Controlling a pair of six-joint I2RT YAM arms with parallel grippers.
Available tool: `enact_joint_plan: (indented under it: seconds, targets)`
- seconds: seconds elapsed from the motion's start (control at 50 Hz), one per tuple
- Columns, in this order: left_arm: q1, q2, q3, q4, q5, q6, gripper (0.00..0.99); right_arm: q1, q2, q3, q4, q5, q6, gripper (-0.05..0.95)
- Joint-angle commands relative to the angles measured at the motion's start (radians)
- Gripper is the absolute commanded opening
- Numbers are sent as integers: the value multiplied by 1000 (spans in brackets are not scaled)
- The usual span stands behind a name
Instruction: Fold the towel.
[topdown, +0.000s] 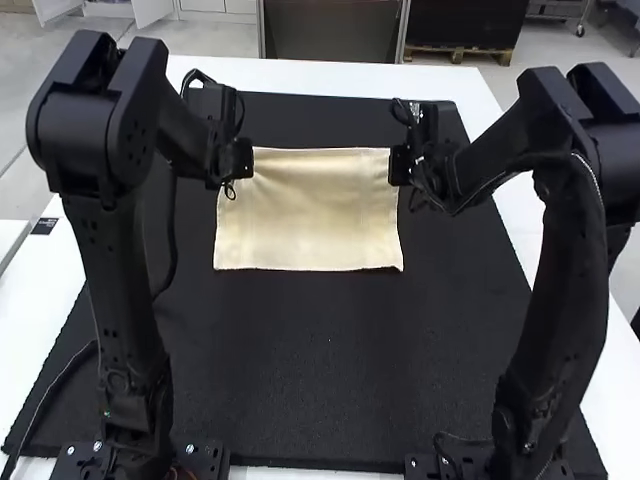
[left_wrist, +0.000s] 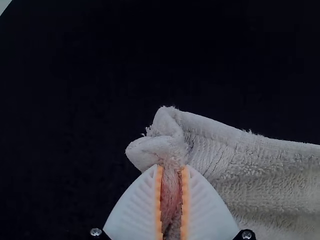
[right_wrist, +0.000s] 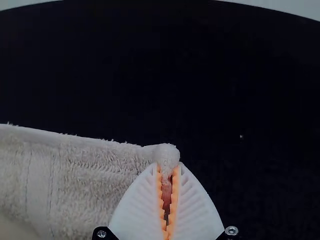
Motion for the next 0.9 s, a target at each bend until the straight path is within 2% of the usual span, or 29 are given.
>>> enact_joint_plan:
  seconds: [0.0,0.2,0.7,0.88]
  targets:
    - [12,-35,-12,5,-28,3,115,-9,-48,-15,11,26,-2,11]
    - [12,-44,-38,33,-30,5,115,-7,-51,-34,29,27,-3,11]
    - [14,-73,-87,33,-28,5,115,-7,-59,-69,35,27,-2,11]
    - [17,-81,-104,62,-28,3,115,-7,-76,-80,34,27,-2,11]
